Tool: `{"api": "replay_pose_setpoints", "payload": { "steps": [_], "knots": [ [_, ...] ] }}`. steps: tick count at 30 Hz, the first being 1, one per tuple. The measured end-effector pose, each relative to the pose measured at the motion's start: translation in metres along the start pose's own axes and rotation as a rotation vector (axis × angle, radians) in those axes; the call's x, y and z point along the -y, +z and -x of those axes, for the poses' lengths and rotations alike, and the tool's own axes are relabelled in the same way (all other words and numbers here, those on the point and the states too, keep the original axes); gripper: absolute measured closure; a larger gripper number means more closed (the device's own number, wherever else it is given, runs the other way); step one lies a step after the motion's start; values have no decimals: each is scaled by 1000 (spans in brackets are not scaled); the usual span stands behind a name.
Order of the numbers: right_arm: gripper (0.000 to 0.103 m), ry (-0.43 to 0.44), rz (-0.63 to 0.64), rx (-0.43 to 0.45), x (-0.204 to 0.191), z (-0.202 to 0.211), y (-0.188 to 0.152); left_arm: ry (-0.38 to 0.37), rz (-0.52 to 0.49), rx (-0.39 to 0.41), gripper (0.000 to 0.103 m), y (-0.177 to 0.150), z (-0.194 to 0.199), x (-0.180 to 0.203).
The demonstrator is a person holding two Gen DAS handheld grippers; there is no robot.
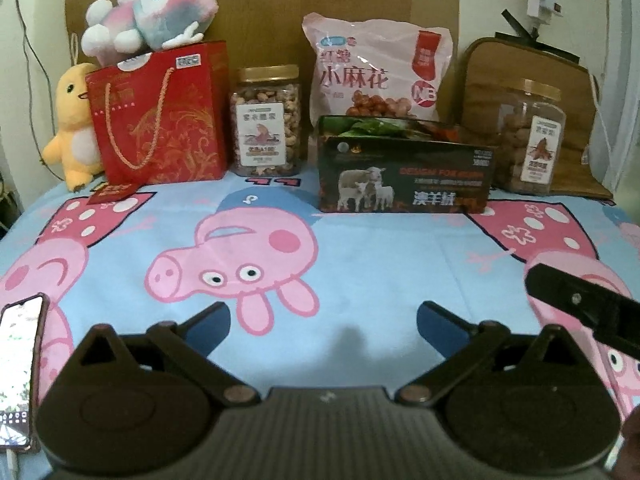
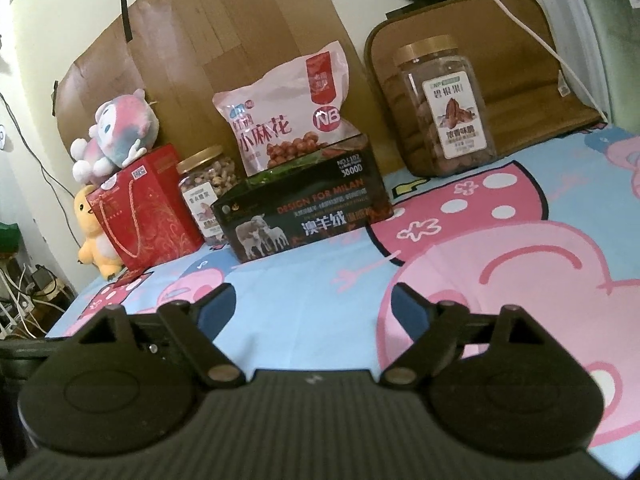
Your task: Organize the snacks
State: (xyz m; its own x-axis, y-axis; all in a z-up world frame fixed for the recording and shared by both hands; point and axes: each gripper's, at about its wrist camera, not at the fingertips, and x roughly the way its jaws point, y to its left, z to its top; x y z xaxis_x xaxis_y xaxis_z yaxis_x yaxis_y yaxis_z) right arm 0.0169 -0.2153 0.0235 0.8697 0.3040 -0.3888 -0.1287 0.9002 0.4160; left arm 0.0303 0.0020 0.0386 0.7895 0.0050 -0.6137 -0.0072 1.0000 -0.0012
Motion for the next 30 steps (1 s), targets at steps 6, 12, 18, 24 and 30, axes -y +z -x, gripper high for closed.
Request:
{"api": "replay_pose_setpoints", "payload": {
  "steps": [6, 12, 18, 24, 30],
  "knots": [
    [16, -1, -8, -2, 1, -1, 0, 29, -24, 4, 0, 2, -2, -1],
    [16, 1, -8, 0, 0, -1, 0, 25, -25, -26, 0, 2, -7, -2],
    [16, 0, -8, 4, 0, -1, 0, 22, -42, -43, 0, 1, -9, -1],
    [16, -3, -8, 11, -1, 0, 1, 19, -45, -55, 0, 2, -11, -3],
    [16, 0, -10, 16, -1, 1, 2, 28, -51, -55, 0, 1, -10, -3]
  ]
}}
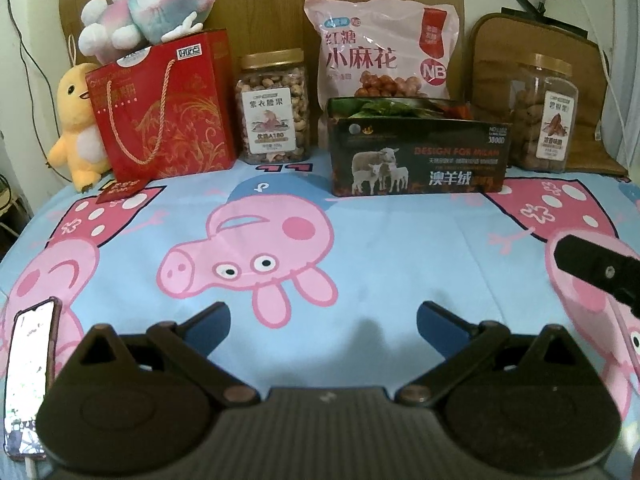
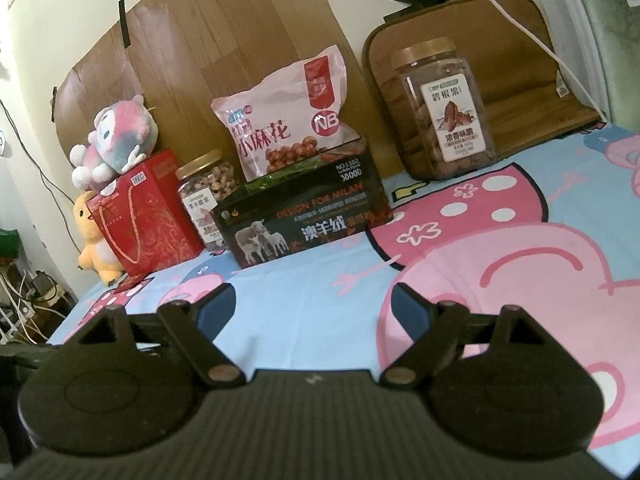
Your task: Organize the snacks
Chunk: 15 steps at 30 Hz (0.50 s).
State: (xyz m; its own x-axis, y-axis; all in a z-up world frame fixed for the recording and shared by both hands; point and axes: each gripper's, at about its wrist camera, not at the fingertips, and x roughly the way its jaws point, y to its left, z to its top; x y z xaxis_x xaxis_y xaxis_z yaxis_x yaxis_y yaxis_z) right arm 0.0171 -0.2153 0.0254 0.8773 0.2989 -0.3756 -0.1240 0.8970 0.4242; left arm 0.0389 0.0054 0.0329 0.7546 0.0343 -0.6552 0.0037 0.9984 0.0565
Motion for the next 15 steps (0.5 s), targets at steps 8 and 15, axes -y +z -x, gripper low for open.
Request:
{"api": "replay_pose_setpoints", "payload": {
  "steps": [8, 15],
  "knots": [
    [16, 2, -1, 3, 0, 0, 1, -11, -2, 9, 0, 0, 2, -2],
    [16, -1, -1, 14, -3, 4, 2, -3, 7, 22, 0, 0, 4, -4]
  ]
}}
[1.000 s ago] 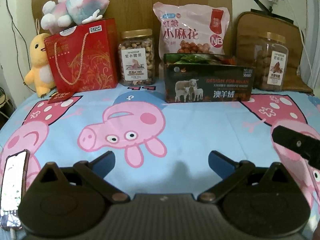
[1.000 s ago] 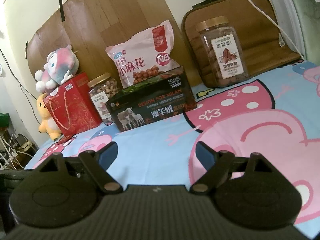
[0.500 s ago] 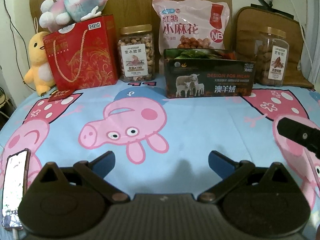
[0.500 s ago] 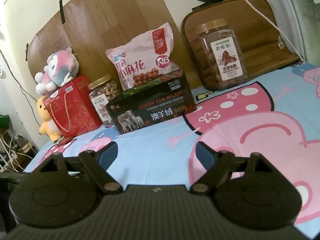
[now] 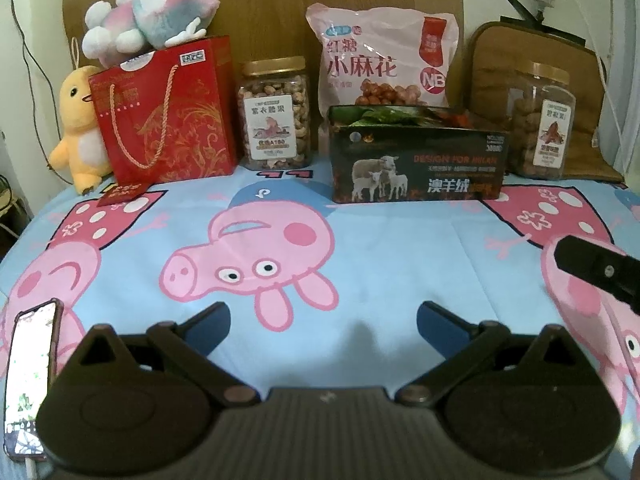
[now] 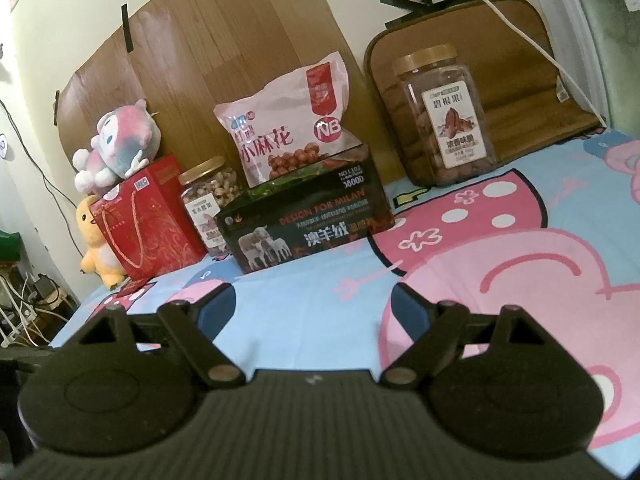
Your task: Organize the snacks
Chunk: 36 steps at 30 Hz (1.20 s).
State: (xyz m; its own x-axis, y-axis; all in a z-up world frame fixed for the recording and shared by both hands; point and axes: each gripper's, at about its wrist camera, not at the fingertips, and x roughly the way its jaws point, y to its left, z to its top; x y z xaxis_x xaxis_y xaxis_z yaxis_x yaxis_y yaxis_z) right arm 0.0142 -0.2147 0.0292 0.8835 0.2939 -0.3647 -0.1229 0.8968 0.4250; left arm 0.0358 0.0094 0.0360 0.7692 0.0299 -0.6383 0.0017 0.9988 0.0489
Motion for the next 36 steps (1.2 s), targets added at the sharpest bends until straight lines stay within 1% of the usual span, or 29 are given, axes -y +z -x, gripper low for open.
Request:
{"api": "replay_pose_setpoints", "payload": {
  "steps": [3, 10, 15, 36],
  "knots": [
    [16, 1, 0, 0, 0, 0, 0, 20, 2, 1, 0, 0, -1, -1],
    [16, 0, -2, 1, 1, 0, 0, 15, 24, -6, 0, -1, -1, -4],
    [16, -2, -10, 9, 0, 2, -1, 30, 26, -13, 0, -2, -1, -4],
    [16, -3, -12, 7, 0, 3, -2, 5, 21, -39, 0, -5, -2, -3]
  ]
}}
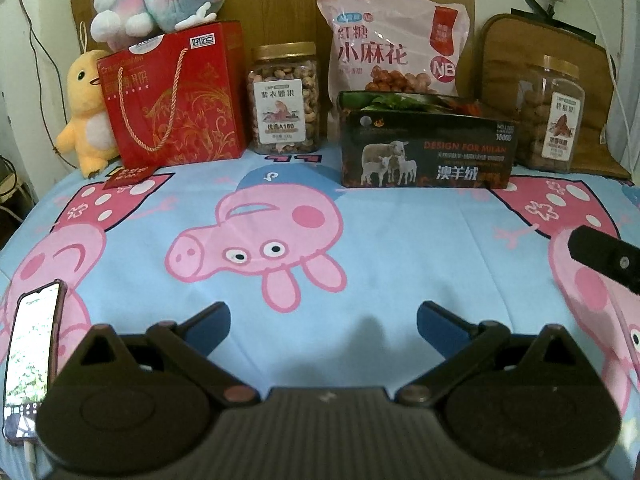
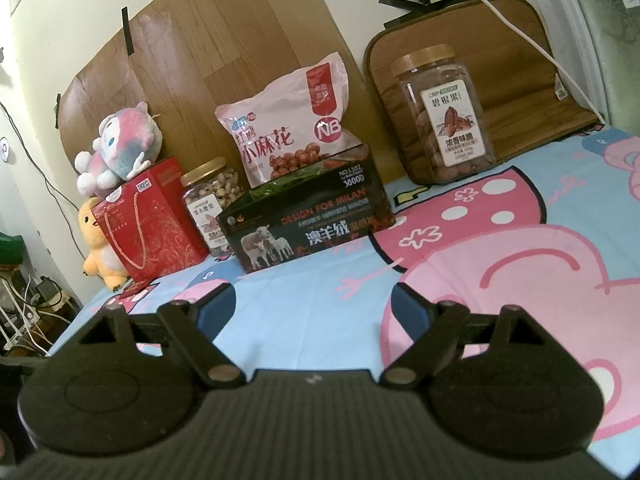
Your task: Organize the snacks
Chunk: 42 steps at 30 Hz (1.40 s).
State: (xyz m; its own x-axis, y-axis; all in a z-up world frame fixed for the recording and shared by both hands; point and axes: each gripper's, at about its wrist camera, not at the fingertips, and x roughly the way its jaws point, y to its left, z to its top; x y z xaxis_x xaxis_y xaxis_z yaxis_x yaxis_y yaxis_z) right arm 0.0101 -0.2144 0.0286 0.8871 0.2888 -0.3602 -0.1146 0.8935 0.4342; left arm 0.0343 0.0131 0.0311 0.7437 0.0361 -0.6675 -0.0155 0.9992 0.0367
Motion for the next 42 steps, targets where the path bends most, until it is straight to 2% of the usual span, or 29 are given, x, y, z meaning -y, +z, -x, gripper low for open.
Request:
{"api": "replay_pose_setpoints", "payload": {
  "steps": [18, 29, 42],
  "knots": [
    [16, 0, -1, -3, 1, 0, -2, -9, -7, -21, 0, -1, -4, 2],
    [16, -1, -1, -7, 1, 0, -4, -7, -3, -61, 0, -4, -11, 2],
    [14, 2, -12, -13, 2, -1, -5, 7, 13, -63, 0, -2, -12, -1]
  ]
}}
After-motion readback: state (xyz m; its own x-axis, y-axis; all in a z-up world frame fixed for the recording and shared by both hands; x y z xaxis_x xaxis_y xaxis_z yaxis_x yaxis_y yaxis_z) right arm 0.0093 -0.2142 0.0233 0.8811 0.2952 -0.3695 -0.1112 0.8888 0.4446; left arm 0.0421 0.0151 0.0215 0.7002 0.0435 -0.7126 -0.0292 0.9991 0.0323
